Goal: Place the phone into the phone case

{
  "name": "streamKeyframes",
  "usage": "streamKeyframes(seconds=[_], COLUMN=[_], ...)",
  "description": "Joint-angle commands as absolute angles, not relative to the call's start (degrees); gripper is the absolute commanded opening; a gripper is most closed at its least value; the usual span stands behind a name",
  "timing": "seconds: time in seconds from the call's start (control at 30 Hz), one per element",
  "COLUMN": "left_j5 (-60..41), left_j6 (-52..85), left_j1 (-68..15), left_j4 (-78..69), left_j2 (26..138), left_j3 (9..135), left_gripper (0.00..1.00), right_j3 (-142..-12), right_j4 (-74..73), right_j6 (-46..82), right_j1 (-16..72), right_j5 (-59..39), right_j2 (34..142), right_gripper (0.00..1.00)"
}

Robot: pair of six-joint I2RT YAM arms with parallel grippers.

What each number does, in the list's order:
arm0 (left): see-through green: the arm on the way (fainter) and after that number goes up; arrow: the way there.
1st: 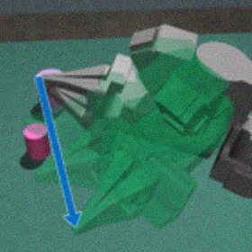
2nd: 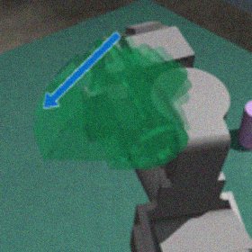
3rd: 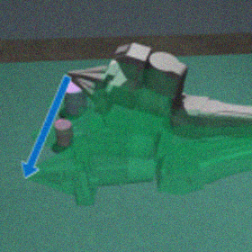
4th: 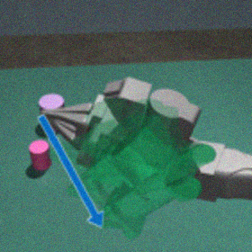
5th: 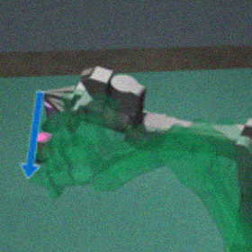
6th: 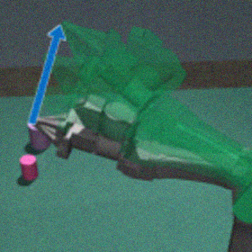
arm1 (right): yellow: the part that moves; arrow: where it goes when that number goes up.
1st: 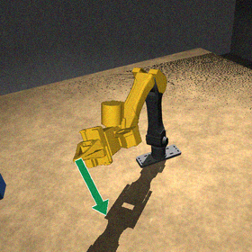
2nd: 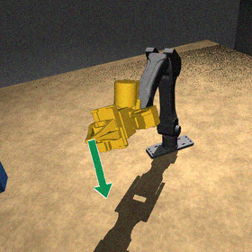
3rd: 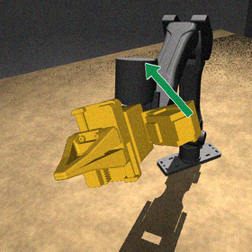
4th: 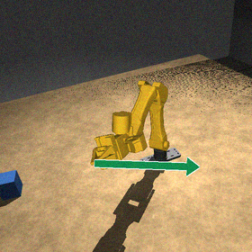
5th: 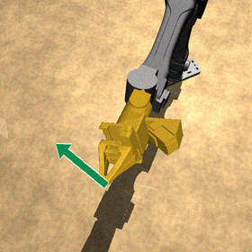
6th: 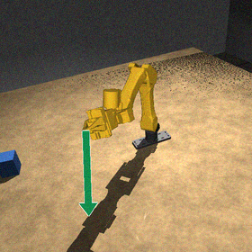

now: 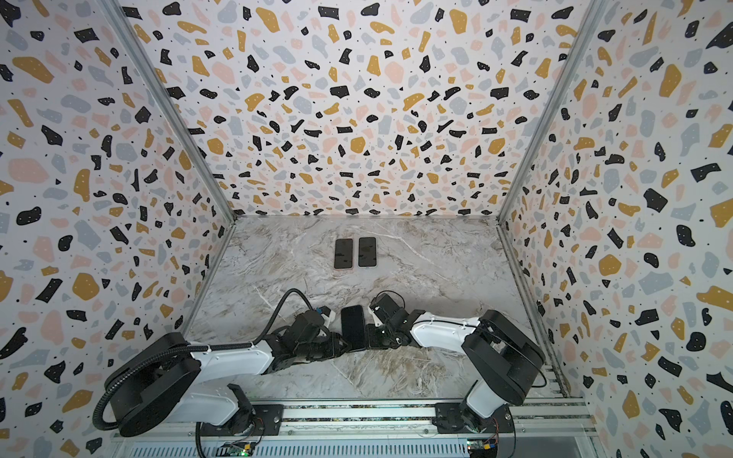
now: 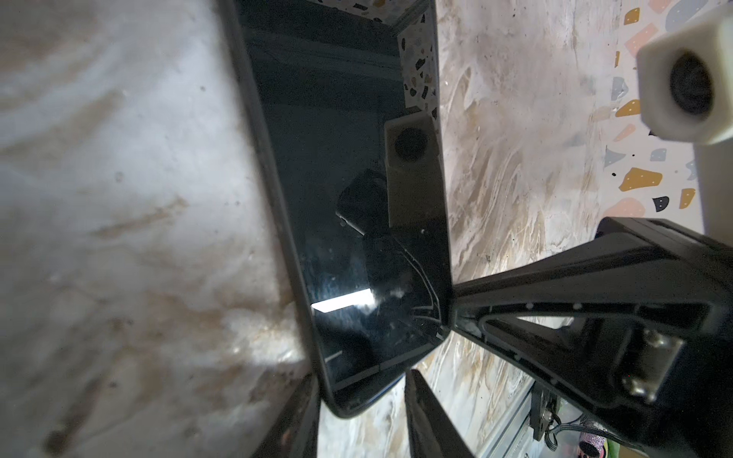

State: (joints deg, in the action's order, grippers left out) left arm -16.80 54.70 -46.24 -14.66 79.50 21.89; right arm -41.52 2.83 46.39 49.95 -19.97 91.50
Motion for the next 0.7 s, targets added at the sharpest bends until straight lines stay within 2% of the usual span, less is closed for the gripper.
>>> streamKeyframes(seconds=[0.0,0.5,0.67], left_j5=[-18.9,-18.4,-17.5], left_j6=[54.1,53.5,52.7], left_j1=[-47.5,-47.5,-47.5], left_j4=[-11.9,-10.8,-8.7], left_j2=[83.6,82.6,81.5], left_j3=[20.2,20.5,20.9], left_gripper=[0.39,0.38,0.38], right_j3=[-39.7,-38.6,-39.8], right_j4=[-3.6,-5.7,-2.1], right_j6=[47.0,48.7,47.3], right_j1=[55.4,55.6,54.7], right_j5=[-30.0,-31.1,-29.3], right_j2=[101.8,105.0,101.0], right_gripper=[0.06,0.06,0.06])
